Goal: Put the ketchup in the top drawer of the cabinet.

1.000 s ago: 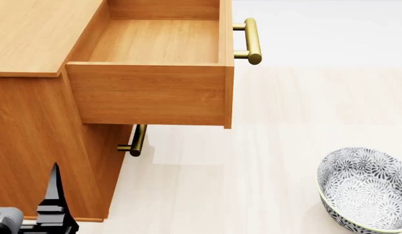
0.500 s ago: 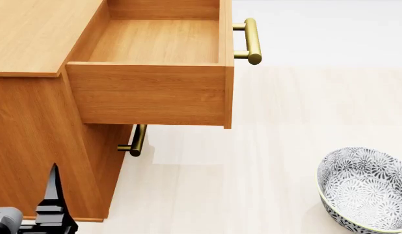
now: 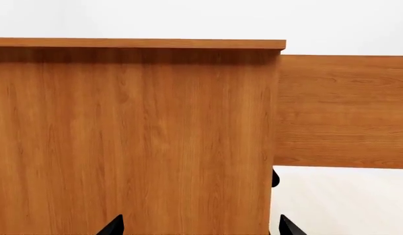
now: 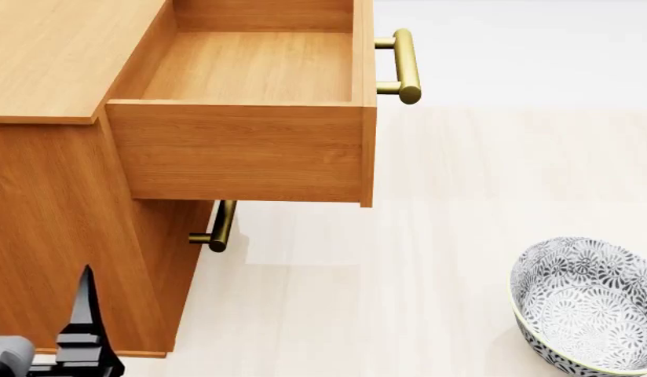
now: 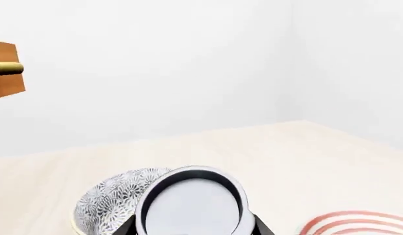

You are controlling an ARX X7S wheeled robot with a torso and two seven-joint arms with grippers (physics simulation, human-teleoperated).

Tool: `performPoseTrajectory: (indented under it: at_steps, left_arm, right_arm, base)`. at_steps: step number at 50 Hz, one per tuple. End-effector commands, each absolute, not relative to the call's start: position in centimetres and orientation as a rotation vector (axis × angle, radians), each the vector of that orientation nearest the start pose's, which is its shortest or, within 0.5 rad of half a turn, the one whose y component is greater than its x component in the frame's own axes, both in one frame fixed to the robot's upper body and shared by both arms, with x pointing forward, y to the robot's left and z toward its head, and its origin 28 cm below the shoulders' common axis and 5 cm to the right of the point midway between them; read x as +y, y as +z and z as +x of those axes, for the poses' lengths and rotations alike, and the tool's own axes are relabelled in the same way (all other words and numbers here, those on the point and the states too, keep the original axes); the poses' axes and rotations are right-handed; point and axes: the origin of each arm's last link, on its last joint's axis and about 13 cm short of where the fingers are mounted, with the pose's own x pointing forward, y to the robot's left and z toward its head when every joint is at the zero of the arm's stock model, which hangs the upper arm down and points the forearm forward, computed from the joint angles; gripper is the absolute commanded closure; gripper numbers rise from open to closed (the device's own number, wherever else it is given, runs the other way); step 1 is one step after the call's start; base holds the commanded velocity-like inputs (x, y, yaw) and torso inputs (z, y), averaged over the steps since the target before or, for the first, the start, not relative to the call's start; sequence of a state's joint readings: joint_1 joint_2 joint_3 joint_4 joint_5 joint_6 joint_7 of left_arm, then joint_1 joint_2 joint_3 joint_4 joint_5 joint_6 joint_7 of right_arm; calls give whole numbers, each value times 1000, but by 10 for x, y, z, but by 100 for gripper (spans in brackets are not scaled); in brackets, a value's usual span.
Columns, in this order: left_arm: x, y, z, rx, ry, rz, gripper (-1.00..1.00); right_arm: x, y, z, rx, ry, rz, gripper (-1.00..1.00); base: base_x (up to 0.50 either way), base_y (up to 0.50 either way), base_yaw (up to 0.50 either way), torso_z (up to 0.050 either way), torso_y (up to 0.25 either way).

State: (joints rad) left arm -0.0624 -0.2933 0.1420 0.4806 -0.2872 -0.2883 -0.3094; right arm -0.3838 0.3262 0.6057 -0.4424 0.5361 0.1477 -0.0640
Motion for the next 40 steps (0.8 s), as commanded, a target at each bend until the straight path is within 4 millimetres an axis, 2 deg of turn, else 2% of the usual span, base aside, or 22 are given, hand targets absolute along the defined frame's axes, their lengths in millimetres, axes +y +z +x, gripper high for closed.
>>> performPoseTrajectory:
  at_steps: [1,5,11,33,40]
  left_arm:
    - [221,105,210,-195,36,-15,-100]
    - [222,105,210,-196,40,-15,-100]
    - [222,105,210,-196,41,-17,-100]
    - [221,104,211,-193,35,-21,-100]
    - [221,106,211,-197,35,-24,-100]
  right_arm:
    - [-239,153,125,-217,-307,-42,100]
    - [-236,180,126,-268,-297,-59,100]
    - [-234,203,129,-316,-289,-78,100]
    - [-234,270,144,-474,-235,-127,100]
    - [-227,299,151,-540,-202,-157,100]
  base:
    - [0,0,0,0,0]
    - [0,0,0,0,0]
    - [0,0,0,0,0]
    - [0,0,0,0,0]
    - [0,0,0,0,1]
